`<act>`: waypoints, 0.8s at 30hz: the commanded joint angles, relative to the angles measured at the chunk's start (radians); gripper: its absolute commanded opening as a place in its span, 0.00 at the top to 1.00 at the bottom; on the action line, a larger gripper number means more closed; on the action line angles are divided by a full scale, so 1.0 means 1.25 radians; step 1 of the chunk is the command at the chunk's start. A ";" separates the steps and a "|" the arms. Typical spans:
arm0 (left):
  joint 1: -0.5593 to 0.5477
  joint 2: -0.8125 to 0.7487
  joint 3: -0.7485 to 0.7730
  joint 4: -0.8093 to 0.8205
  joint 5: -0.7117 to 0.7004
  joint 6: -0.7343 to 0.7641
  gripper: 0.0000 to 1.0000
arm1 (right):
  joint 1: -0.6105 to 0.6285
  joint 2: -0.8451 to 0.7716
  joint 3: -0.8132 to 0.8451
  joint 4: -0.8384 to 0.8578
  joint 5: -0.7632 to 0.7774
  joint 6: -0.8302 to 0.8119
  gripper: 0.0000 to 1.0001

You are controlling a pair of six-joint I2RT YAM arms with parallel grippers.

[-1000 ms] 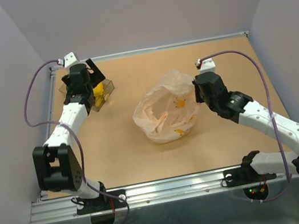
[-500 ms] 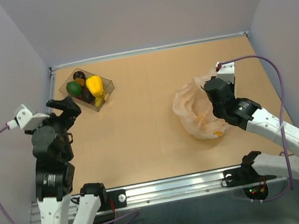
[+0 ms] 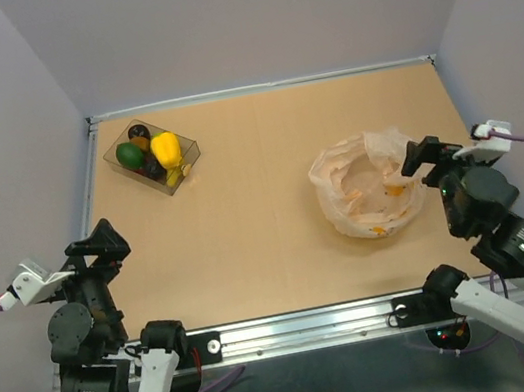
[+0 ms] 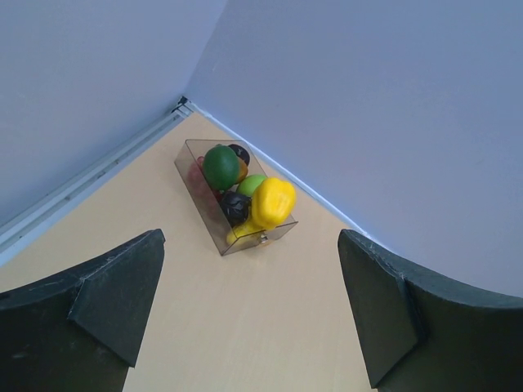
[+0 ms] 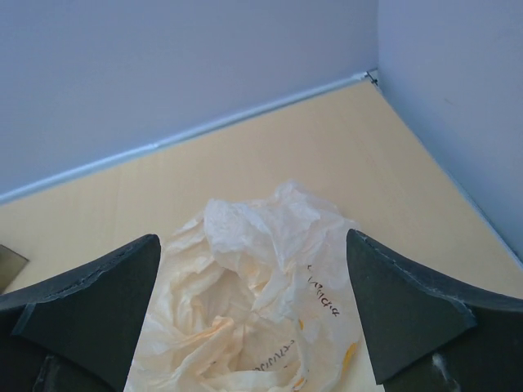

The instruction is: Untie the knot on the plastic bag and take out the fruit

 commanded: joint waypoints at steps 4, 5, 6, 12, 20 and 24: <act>-0.003 -0.026 0.050 0.004 -0.053 0.058 0.01 | -0.003 -0.195 -0.023 0.013 -0.022 -0.049 0.00; -0.001 -0.032 0.049 0.015 -0.056 0.063 0.01 | -0.002 -0.222 -0.025 0.013 -0.017 -0.055 0.00; -0.003 -0.041 0.047 0.021 -0.058 0.070 0.01 | -0.002 -0.233 -0.027 0.012 -0.011 -0.056 0.00; -0.003 -0.026 0.034 0.056 -0.034 0.065 0.01 | -0.002 -0.269 -0.046 0.008 0.001 -0.053 0.00; -0.003 -0.020 0.028 0.074 -0.026 0.056 0.01 | -0.002 -0.237 -0.062 0.009 -0.001 -0.028 0.00; -0.003 -0.028 0.015 0.079 -0.020 0.043 0.01 | -0.002 -0.212 -0.061 0.009 -0.005 -0.026 0.00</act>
